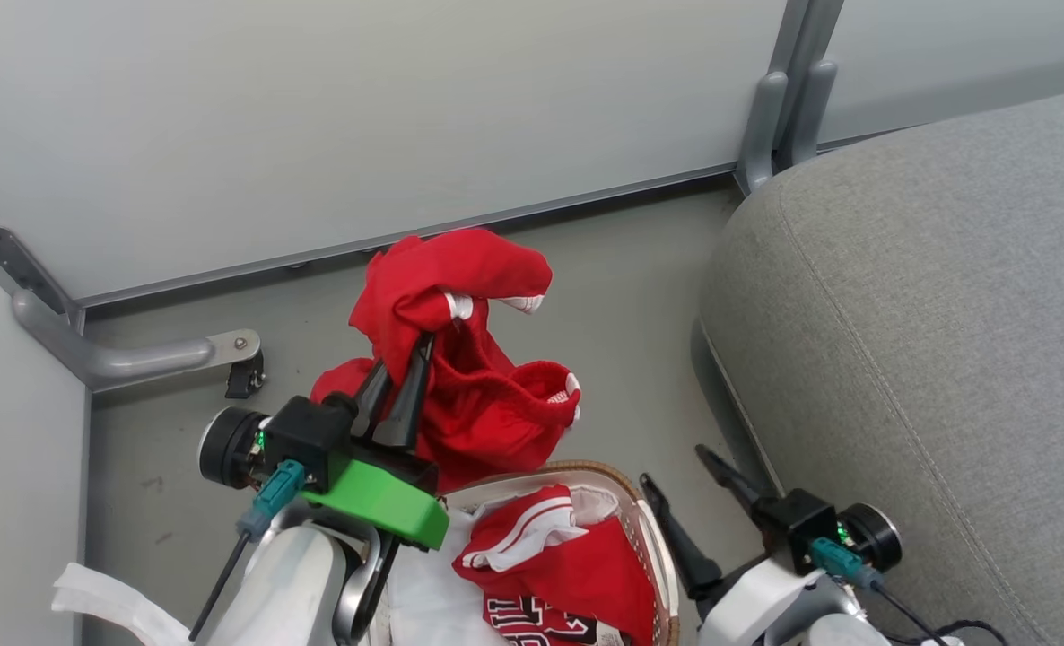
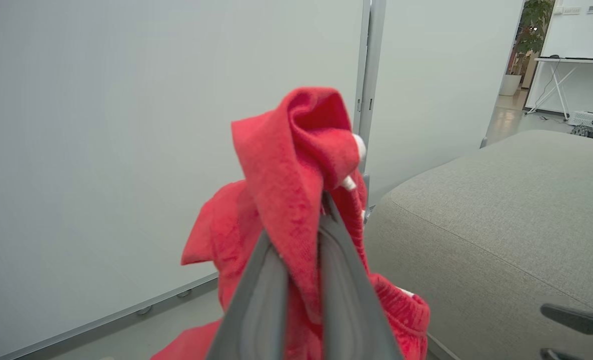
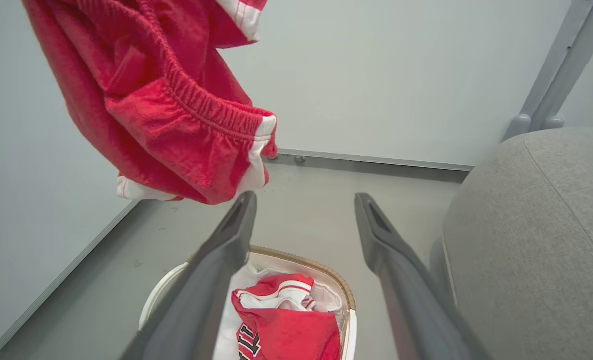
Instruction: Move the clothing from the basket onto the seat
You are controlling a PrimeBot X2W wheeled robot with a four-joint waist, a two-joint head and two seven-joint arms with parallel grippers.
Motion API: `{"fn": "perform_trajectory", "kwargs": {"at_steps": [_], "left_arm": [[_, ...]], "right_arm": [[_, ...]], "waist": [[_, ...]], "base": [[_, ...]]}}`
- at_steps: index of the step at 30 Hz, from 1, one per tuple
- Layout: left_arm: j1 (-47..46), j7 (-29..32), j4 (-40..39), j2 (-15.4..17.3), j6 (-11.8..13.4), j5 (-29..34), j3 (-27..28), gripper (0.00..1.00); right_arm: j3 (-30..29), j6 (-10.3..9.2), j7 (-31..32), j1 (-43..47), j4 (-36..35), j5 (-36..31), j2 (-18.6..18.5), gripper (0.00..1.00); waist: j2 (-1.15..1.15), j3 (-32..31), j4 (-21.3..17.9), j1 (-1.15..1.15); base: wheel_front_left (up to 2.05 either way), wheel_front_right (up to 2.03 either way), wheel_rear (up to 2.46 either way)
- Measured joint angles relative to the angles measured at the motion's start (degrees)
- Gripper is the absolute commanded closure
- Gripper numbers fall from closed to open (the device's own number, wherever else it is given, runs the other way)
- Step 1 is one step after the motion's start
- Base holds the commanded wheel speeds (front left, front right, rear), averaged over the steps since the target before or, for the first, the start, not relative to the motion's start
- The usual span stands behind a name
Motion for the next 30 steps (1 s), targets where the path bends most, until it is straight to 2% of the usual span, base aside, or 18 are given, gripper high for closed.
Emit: {"fn": "perform_trajectory", "kwargs": {"at_steps": [10, 14, 22, 30], "left_arm": [[0.1, 0.0, -0.9, -0.3, 0.0, 0.0, -2.2, 1.0], [0.1, 0.0, -0.9, -0.5, 0.0, -0.1, -3.4, 1.0], [0.1, 0.0, -0.9, -0.9, 0.0, -0.5, -5.7, 1.0], [-0.4, 0.0, -1.8, -1.4, 0.0, -1.5, -7.7, 1.0]], "right_arm": [[16.1, 0.0, 0.0, -10.8, 1.0, 0.8, -2.8, 0.0], [18.0, 0.0, 0.0, -14.5, 4.3, 0.2, -2.6, 0.0], [22.6, 0.0, 0.0, -17.5, 15.3, 0.5, -0.5, 0.0], [28.7, 0.01, 0.0, -19.8, 19.2, 4.5, -0.1, 0.0]], "waist": [[0.0, -0.3, 1.1, 0.0], [0.0, -0.4, 1.9, 0.0], [0.0, -0.9, 4.2, 0.0], [0.0, -0.1, 5.9, 0.0]], "base": [[0.0, 0.0, 0.0], [0.0, 0.0, 0.0], [0.0, 0.0, 0.0], [0.0, 0.0, 0.0]]}}
